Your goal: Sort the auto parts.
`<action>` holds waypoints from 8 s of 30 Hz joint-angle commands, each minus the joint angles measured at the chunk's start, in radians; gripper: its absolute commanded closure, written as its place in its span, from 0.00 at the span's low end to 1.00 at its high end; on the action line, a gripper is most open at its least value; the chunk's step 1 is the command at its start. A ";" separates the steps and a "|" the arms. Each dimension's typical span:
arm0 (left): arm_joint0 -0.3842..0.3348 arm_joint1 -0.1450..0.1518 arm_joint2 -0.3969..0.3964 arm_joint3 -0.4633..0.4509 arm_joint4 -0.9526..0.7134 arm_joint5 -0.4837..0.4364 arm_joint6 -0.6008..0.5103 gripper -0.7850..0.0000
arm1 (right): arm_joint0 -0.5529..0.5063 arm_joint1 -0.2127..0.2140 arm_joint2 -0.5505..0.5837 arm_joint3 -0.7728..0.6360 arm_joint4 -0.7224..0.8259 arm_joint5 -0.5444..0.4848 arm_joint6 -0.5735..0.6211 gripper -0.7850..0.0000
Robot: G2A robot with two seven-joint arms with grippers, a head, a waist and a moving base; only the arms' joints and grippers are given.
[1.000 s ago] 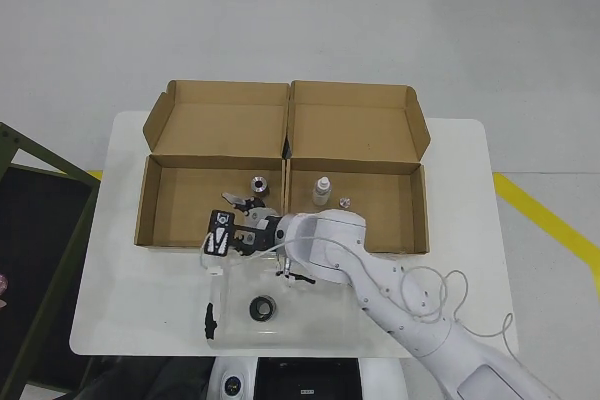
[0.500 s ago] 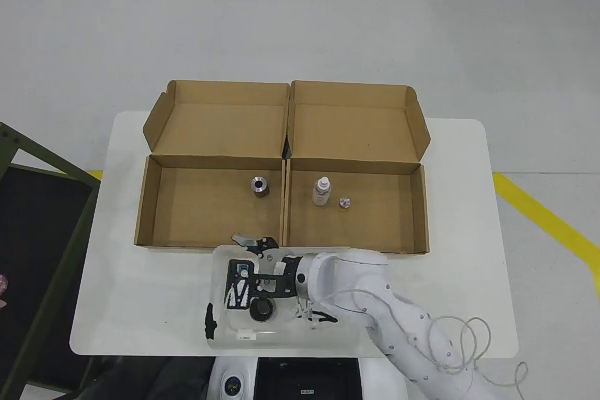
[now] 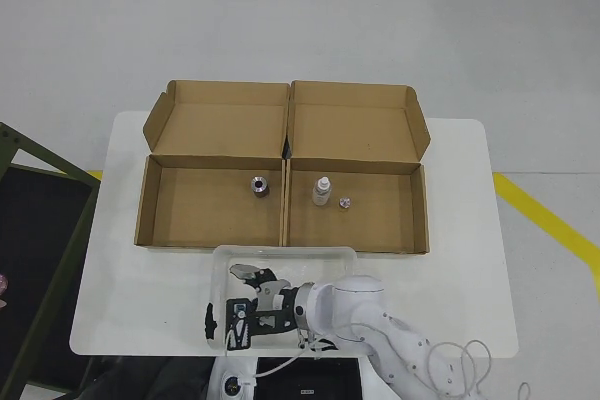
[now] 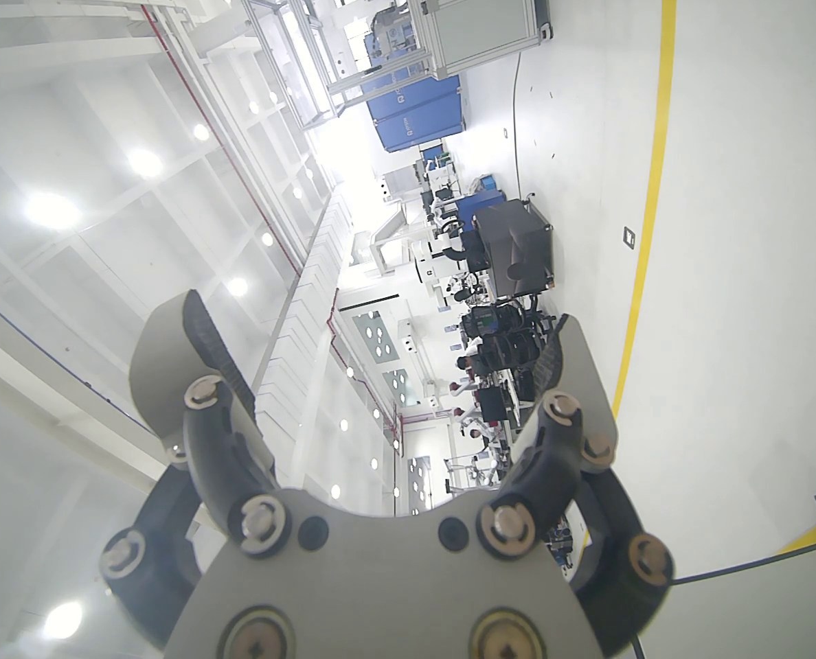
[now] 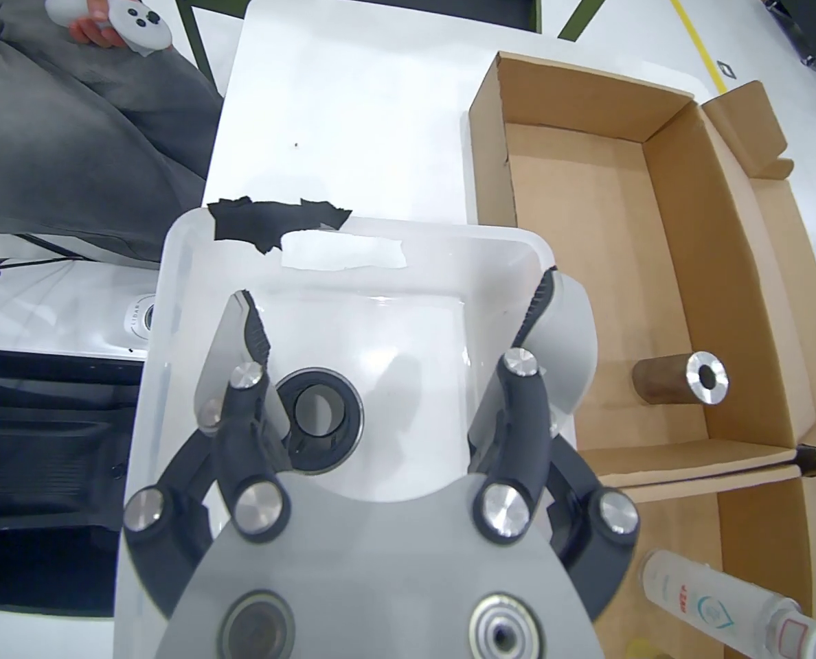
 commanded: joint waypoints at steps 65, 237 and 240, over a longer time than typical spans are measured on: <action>0.000 0.000 0.000 0.000 0.000 0.000 0.000 0.00 | 0.050 0.047 -0.032 0.136 0.061 -0.013 -0.038 1.00; 0.000 0.000 0.000 0.000 0.000 0.000 0.000 0.00 | 0.525 -0.115 -0.088 0.573 0.244 0.239 0.010 0.34; 0.000 0.000 0.000 0.000 0.000 0.000 0.000 0.00 | 0.518 -0.112 -0.079 0.543 0.237 0.234 0.011 0.33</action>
